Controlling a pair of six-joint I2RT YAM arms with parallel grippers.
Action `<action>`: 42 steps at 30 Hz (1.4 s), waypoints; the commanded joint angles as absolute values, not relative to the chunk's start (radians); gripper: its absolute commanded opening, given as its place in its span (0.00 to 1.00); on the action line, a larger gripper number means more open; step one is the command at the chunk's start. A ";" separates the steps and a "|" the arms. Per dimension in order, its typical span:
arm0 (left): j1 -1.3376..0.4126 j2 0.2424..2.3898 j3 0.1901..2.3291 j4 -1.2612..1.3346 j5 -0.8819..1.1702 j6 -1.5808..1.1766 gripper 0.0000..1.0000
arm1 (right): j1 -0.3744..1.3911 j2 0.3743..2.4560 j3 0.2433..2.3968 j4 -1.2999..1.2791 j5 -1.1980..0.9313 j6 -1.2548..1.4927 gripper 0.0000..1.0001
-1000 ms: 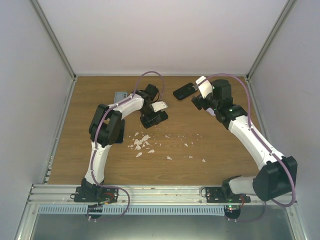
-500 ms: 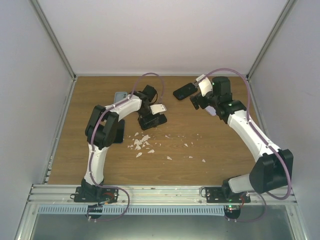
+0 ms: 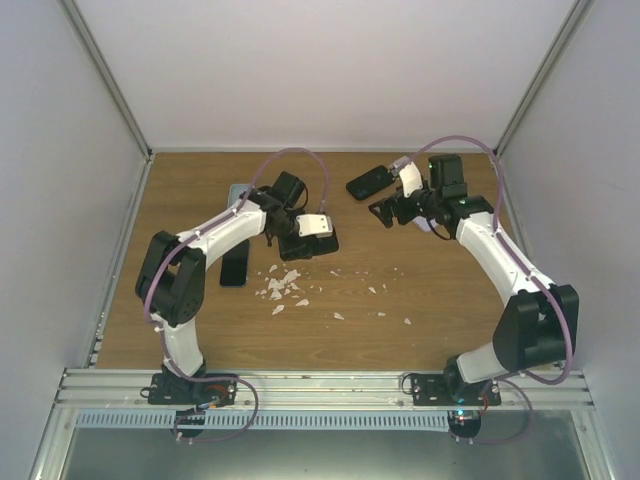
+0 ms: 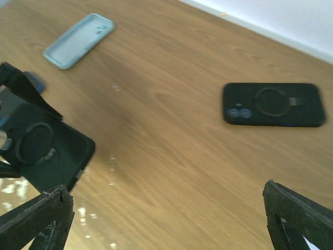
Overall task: Take the phone out of the phone case
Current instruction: Pick up the phone at the center of the board, then adjust the phone.
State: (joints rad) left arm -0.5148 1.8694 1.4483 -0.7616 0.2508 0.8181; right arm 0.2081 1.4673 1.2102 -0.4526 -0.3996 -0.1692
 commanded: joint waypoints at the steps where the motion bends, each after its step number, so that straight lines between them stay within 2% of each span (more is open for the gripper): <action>1: -0.553 1.759 1.390 -0.633 0.274 0.942 0.57 | 0.200 1.493 1.213 -0.481 -0.609 -0.085 0.99; 7: -0.589 1.680 1.355 -0.571 0.275 0.989 0.57 | 0.188 1.529 1.177 -0.454 -0.835 0.011 1.00; 20: -0.673 1.594 1.324 -0.521 0.255 1.042 0.57 | 0.185 1.588 1.082 -0.336 -1.192 0.167 0.86; 33: -0.704 1.600 1.362 -0.492 0.218 1.048 0.56 | 0.188 1.588 1.022 -0.287 -1.260 0.211 0.56; 42: -0.706 1.612 1.368 -0.469 0.199 1.040 0.56 | 0.202 1.562 0.979 -0.256 -1.294 0.230 0.42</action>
